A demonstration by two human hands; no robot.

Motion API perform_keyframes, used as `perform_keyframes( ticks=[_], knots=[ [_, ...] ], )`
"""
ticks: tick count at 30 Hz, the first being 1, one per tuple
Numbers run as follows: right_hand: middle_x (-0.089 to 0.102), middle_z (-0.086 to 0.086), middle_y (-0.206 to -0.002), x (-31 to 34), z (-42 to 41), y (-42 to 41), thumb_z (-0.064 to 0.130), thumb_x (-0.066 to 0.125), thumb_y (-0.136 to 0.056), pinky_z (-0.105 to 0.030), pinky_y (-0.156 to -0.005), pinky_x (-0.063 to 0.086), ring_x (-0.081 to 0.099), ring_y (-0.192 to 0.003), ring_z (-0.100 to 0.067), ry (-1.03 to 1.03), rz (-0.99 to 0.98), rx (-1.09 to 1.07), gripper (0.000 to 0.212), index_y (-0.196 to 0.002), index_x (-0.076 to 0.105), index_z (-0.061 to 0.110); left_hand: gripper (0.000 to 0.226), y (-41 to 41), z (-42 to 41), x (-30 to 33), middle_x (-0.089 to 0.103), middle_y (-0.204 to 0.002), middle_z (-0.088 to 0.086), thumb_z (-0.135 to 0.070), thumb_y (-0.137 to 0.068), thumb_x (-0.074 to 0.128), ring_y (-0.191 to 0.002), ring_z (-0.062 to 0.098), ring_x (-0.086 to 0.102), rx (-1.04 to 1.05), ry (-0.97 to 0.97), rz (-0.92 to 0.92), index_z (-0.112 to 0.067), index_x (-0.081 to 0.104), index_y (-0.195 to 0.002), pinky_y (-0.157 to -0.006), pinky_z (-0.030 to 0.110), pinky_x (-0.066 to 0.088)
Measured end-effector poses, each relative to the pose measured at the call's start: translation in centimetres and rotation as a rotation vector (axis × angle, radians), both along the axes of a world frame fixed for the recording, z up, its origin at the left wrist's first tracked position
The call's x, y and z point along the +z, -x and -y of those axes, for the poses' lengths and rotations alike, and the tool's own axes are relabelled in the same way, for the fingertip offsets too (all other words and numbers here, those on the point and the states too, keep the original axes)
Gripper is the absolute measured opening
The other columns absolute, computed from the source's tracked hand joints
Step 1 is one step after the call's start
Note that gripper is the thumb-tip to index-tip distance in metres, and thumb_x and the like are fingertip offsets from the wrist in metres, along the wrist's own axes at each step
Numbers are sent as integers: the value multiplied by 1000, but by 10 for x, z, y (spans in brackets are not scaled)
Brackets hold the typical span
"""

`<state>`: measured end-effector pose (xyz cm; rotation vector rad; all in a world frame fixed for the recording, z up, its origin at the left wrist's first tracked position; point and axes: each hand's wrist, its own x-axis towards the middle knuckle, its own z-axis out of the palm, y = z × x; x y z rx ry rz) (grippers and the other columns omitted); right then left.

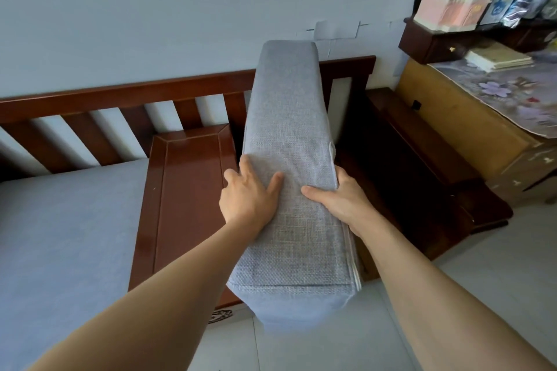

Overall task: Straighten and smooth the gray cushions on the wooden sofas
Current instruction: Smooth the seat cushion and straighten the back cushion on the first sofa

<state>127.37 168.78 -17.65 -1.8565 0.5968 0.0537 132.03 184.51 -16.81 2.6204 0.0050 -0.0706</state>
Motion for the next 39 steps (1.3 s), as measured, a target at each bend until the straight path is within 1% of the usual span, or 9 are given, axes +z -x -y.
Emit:
perform_keyframes(
  ticks=[5,10,14,18,21,24,30,35,39],
  knots=[
    [60,8,-121,3,-28,-25,42,84,-61,-37,-97,50,60,-109,-13,-19,32,74,90,-139,39,34,71,-10,-30,-3,45,-126,18,-68,-89,36,-106,41,55,73,-39,-21,-30,17,-147,-75,37,36],
    [60,12,-121,7,-64,-43,37,83,-64,-35,-98,49,59,-109,-11,-51,63,144,86,-138,40,39,72,-22,-65,-7,44,-129,19,-71,-88,30,-108,39,55,127,-26,-85,-35,12,-148,-78,38,36],
    [49,9,-137,-4,-94,-45,41,81,-62,-38,-104,43,51,-122,-14,-15,18,228,102,-147,23,42,73,-20,-95,-19,44,-130,20,-73,-86,27,-108,38,54,165,32,-155,-38,9,-149,-78,38,36],
    [38,5,-148,-14,-124,-55,53,73,-52,-41,-110,35,37,-136,-17,69,11,251,111,-148,17,43,73,-26,-118,-32,42,-132,22,-73,-87,29,-112,38,52,212,134,-233,-41,8,-149,-82,38,38],
    [32,2,-153,-20,-138,-67,47,73,-62,-41,-113,30,31,-140,-18,98,5,284,106,-150,15,37,74,-32,-130,-42,40,-134,22,-74,-85,31,-113,37,51,225,225,-266,-43,8,-149,-89,43,42],
    [30,8,-153,-29,-141,-66,52,68,-58,-41,-113,31,31,-139,-14,102,38,283,106,-150,16,39,73,-34,-134,-51,39,-133,20,-74,-84,34,-110,35,52,249,272,-253,-46,11,-147,-85,40,41],
    [23,8,-156,-32,-148,-83,39,68,-76,-43,-114,30,27,-142,-15,123,72,287,92,-150,15,39,72,-52,-139,-57,40,-133,20,-75,-83,35,-111,36,51,273,295,-221,-46,15,-147,-90,42,42],
    [9,9,-160,-42,-162,-59,33,66,-84,-36,-118,17,13,-146,-13,245,67,350,87,-151,11,37,72,-45,-147,-83,38,-134,20,-76,-82,36,-111,37,51,312,334,-262,-48,17,-145,-90,43,42],
    [-2,14,-160,-66,-180,-68,29,63,-85,-54,-116,15,0,-147,-12,283,31,391,88,-151,7,40,73,-48,-154,-112,36,-139,22,-74,-82,39,-119,38,47,377,429,-322,-46,20,-146,-97,46,39]
  ],
)
